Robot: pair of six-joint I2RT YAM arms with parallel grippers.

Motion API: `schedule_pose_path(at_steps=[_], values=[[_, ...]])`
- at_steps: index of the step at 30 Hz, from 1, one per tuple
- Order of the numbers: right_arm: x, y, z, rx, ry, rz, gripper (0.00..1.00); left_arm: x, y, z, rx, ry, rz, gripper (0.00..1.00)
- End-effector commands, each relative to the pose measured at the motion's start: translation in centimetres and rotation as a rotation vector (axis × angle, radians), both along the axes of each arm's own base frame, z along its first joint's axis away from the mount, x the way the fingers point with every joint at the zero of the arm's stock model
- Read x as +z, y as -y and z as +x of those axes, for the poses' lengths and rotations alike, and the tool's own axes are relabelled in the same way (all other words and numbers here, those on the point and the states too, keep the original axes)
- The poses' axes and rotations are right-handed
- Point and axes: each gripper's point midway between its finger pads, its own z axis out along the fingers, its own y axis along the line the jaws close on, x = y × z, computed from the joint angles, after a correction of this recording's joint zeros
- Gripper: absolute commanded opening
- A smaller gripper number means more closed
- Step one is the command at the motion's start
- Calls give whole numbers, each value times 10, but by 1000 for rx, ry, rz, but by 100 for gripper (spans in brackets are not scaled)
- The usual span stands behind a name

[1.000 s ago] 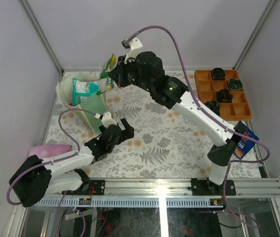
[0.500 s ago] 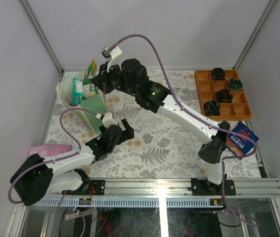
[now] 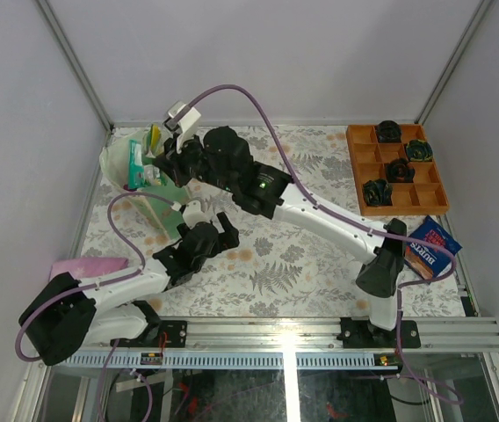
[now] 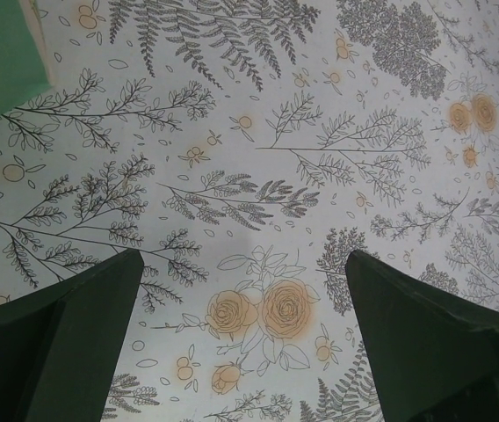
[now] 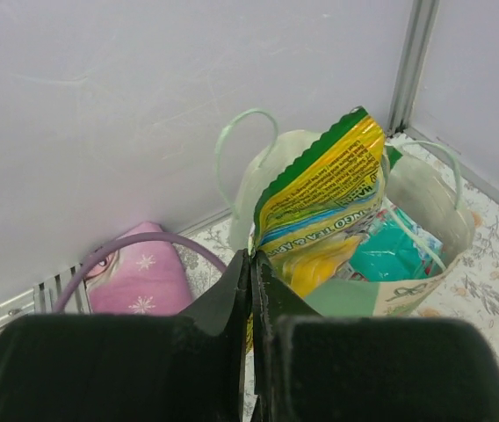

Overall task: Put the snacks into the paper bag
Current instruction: Place the snack in the paper bag.

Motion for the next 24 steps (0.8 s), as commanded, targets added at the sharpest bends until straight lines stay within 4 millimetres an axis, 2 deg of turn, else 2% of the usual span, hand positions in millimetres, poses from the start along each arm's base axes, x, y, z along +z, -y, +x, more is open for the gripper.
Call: schedule_pose_path(at_steps=[1,6,18,24], values=[[97,24,-32,-4,194,174,0,6,5,6,-8,30,0,100],[102,27,-42,-5,238,176,0,6,4,5,-3,32,2,100],[72,7,-12,-93,322,96,0,7,4,5,-6,34,2,100],[65,0,-3,-118,363,96,0,5,3,5,-5,30,10,100]])
